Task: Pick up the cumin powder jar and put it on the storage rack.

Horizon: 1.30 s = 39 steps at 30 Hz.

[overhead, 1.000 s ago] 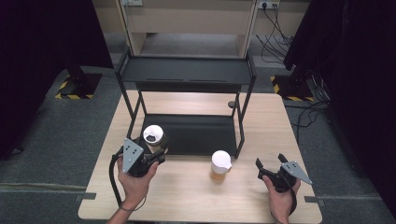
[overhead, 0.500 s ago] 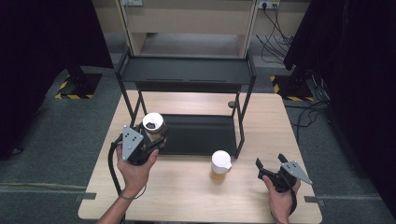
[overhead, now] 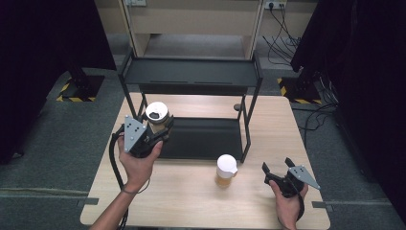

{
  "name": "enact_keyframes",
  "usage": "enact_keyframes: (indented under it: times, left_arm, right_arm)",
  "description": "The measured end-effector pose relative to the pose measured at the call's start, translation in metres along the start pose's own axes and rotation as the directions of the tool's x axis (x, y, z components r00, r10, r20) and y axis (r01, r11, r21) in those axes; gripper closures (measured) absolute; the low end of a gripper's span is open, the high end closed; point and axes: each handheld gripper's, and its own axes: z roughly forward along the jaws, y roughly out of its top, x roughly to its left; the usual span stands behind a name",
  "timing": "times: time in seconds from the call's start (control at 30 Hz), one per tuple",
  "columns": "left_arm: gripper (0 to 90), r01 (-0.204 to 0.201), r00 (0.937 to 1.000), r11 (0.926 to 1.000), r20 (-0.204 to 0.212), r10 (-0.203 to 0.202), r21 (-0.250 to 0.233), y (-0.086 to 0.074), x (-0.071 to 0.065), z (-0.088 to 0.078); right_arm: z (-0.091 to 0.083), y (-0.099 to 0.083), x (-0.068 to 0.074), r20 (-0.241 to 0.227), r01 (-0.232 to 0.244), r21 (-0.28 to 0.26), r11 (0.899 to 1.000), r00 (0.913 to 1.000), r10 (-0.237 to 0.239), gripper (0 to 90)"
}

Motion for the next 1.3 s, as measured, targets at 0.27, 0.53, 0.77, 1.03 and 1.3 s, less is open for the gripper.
enact_keyframes:
  times: [0.27, 0.53, 0.77, 1.03, 1.3]
  left_arm:
    - [30.7, -0.001, 1.0000, 0.9998, 0.006, 0.001, -0.020, 0.014, 0.000, 0.008]
    - [30.7, -0.013, 0.9999, 0.9993, -0.001, 0.013, -0.034, 0.026, 0.001, 0.015]
    - [30.7, -0.025, 0.9996, 0.9983, -0.011, 0.025, -0.053, 0.041, 0.003, 0.023]
    - [30.8, -0.033, 0.9993, 0.9970, -0.017, 0.032, -0.069, 0.058, 0.004, 0.032]
    - [30.8, -0.037, 0.9990, 0.9960, -0.027, 0.035, -0.081, 0.069, 0.006, 0.039]
  right_arm:
    - [0.000, 0.000, 0.000, -0.001, 0.001, 0.000, 1.000, 1.0000, -0.001, 3.1]
    - [0.000, 0.000, 0.000, -0.003, 0.001, 0.000, 1.000, 1.0000, -0.001, 3.1]
    - [0.000, 0.000, -0.001, -0.004, 0.003, 0.000, 1.000, 1.0000, -0.003, 3.1]
    - [0.000, 0.000, -0.001, -0.005, 0.002, 0.001, 1.000, 1.0000, -0.002, 3.1]
    - [0.000, 0.001, -0.001, -0.005, 0.001, 0.003, 1.000, 1.0000, -0.001, 3.1]
